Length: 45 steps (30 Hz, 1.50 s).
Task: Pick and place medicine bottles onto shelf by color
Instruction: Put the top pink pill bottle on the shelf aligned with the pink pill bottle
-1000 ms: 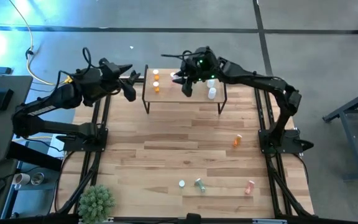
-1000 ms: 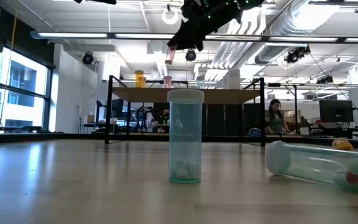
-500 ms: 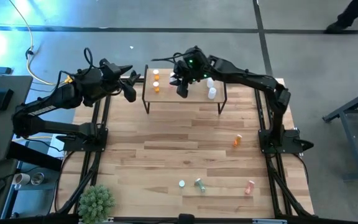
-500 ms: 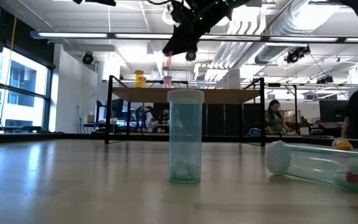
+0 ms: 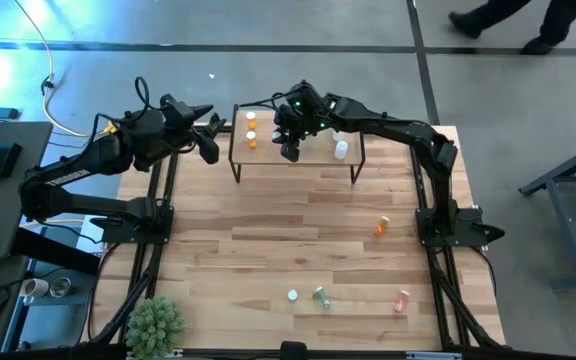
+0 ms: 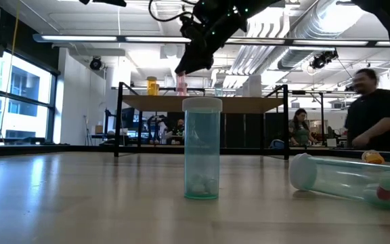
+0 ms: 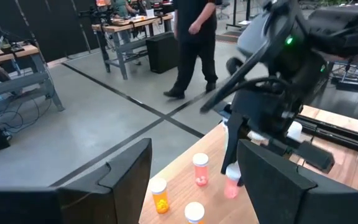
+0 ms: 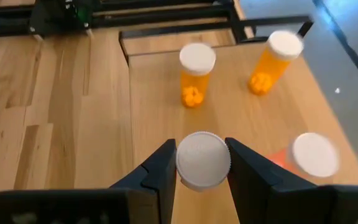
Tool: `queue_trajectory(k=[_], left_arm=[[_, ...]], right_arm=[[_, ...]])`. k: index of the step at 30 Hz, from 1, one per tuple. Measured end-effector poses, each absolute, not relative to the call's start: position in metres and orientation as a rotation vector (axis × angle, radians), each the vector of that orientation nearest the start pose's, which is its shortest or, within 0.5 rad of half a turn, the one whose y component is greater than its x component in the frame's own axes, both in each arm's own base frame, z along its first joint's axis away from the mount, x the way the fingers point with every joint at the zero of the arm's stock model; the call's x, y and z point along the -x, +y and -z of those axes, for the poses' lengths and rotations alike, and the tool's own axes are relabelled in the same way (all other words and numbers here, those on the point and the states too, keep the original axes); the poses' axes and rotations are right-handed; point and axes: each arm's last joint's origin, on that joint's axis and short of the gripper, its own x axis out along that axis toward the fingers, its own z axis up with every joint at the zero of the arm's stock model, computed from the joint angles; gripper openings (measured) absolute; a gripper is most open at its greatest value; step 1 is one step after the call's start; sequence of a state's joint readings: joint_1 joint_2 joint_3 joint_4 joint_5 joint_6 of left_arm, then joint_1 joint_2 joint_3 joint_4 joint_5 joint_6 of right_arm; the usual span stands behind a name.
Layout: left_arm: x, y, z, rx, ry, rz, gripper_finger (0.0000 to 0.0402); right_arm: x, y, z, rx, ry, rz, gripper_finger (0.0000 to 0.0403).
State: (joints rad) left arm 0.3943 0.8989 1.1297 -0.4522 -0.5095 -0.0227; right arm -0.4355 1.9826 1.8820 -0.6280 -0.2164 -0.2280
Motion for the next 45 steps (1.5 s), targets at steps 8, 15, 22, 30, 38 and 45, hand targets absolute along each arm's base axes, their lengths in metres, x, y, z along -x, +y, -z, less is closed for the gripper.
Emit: queue_trajectory(k=[8, 15, 22, 30, 38, 45], left_arm=[[-0.153, 0.079, -0.404, 0.008, 0.219, -0.902, 0.0227], [-0.153, 0.079, -0.404, 0.008, 0.219, -0.901, 0.0227], [-0.153, 0.079, -0.404, 0.008, 0.219, -0.902, 0.0227], [-0.152, 0.078, -0.401, 0.006, 0.255, -0.9, 0.0227], [-0.152, 0.078, -0.399, 0.005, 0.275, -0.9, 0.0227], [-0.152, 0.078, -0.399, 0.005, 0.275, -0.9, 0.0227]], right_arm=[[-0.414, -0.186, -0.303, -0.022, 0.739, 0.12, 0.0108], [-0.414, -0.187, -0.301, -0.012, 0.743, 0.123, 0.0108], [-0.414, -0.187, -0.301, -0.012, 0.749, 0.128, 0.0108], [-0.414, -0.187, -0.301, -0.002, 0.753, 0.127, 0.0109], [-0.414, -0.188, -0.301, 0.014, 0.761, 0.162, 0.0149], [-0.414, -0.188, -0.302, 0.034, 0.751, 0.162, 0.0155]])
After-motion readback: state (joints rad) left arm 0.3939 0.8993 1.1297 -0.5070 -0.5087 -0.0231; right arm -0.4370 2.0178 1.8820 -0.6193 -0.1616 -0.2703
